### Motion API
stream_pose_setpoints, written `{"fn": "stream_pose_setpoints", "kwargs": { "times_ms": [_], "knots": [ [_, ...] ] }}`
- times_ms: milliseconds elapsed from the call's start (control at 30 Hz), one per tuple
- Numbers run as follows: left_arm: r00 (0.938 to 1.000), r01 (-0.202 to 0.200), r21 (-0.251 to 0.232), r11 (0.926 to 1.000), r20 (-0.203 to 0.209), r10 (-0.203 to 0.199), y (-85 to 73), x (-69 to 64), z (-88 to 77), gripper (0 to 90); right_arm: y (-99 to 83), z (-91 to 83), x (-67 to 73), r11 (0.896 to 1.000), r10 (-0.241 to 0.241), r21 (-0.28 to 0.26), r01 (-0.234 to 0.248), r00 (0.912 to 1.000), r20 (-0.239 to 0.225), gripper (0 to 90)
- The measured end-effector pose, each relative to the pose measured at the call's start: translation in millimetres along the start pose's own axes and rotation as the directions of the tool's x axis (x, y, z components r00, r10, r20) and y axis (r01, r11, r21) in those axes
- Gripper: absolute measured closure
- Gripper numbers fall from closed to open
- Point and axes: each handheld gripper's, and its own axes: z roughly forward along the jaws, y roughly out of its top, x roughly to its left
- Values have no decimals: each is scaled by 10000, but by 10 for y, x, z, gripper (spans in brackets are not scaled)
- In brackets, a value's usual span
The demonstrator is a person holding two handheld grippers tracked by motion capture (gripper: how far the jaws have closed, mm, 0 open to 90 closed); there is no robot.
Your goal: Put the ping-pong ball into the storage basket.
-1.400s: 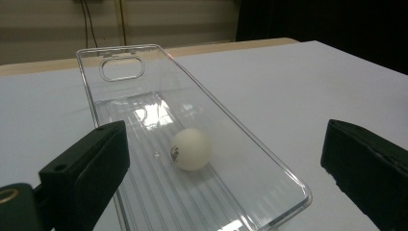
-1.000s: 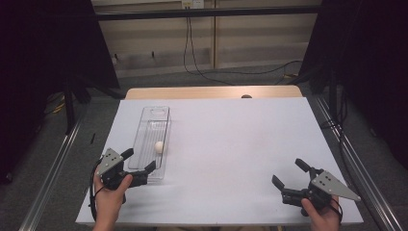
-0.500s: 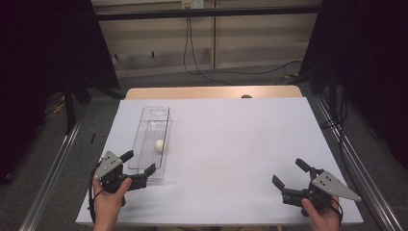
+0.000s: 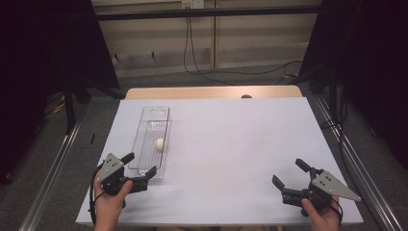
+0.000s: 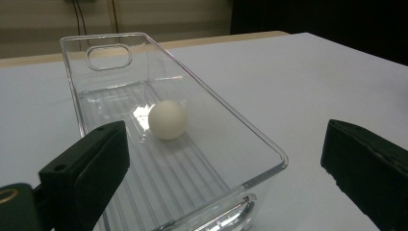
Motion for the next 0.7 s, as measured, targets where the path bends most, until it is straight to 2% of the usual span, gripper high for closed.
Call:
{"fn": "stream_pose_setpoints", "kwargs": {
  "times_ms": [67, 300, 700],
  "knots": [
    [10000, -71, 53, 10000, -3, 71, -8, -3, -6, 32, -1, 1, -2, 10000, -50, -16, 50, 10000, 5, 16],
    [9999, 46, -74, 10000, 145, -45, -34, -8, -8, 32, 1, 1, 2, 10000, -16, -18, 16, 10000, -2, 16],
    [10000, 53, -61, 10000, -9, -53, -85, -12, -37, 32, 0, 5, 6, 10000, -12, -2, 12, 10000, 14, 17]
  ]
}}
